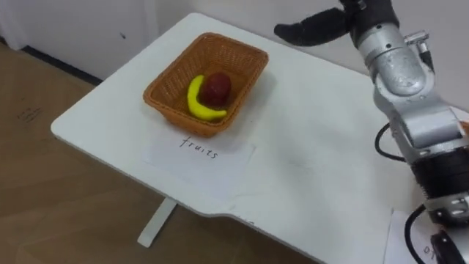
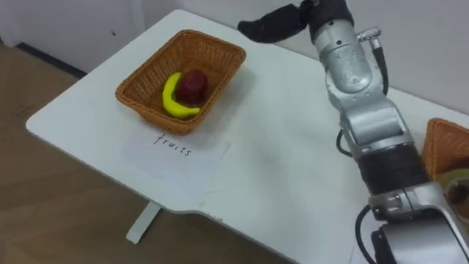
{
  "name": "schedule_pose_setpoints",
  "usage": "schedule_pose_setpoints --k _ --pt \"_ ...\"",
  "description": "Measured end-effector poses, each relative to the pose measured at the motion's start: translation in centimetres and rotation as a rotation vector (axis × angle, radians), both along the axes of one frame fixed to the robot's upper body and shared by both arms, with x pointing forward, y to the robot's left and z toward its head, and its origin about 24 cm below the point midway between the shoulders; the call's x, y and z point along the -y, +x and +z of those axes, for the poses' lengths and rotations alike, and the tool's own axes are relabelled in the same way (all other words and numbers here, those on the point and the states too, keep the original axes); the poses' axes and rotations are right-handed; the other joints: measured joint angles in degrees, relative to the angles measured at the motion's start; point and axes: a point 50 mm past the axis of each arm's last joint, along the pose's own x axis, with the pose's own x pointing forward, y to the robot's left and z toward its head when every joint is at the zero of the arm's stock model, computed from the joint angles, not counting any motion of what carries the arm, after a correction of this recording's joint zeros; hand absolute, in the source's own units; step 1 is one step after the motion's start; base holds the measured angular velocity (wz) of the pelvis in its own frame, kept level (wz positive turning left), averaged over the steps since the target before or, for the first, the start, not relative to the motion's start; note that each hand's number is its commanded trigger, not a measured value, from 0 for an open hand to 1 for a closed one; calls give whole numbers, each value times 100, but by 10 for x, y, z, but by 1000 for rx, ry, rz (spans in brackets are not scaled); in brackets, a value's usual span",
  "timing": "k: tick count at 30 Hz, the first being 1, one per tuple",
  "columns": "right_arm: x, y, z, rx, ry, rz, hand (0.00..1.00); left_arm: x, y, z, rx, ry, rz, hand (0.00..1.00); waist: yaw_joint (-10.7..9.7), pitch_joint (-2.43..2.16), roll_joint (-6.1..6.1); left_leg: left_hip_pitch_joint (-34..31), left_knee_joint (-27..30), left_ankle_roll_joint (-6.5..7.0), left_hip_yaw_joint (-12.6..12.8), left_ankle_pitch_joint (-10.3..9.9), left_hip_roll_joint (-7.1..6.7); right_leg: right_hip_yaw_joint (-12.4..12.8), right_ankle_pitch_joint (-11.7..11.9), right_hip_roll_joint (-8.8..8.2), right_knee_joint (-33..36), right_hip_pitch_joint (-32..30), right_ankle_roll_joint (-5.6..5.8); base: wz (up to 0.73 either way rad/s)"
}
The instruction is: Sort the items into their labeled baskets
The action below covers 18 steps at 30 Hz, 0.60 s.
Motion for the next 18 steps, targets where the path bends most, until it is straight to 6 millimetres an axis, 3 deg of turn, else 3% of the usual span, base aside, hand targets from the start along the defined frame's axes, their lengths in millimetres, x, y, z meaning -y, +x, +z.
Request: schedule_pose_setpoints --k 2,7,11,15,18 --pt "14 -7 19 82 15 -51 0 -4 -1 1 6 23 20 0 -169 -31 44 39 -37 0 83 0 15 54 0 3 -1 -4 0 -12" --pt "31 -19 35 170 18 -128 0 -5 2 2 27 46 26 0 -413 -58 36 240 -172 -1 358 -1 76 286 1 35 4 38 -2 -27" --pt "50 -30 35 214 47 -194 0 -6 10 4 71 66 26 0 -632 -15 -43 333 -216 -14 530 -22 133 483 19 86 1 32 -31 -22" --pt "68 -40 32 221 103 -255 0 -5 14 5 90 72 19 0 -871 -22 -87 326 -258 -16 680 -30 170 595 40 113 4 -39 -50 -22" --pt "84 -46 41 262 142 -314 0 -6 12 5 88 82 26 0 -1076 -24 -87 315 -278 -18 772 -32 198 703 67 140 4 -130 -66 -18"
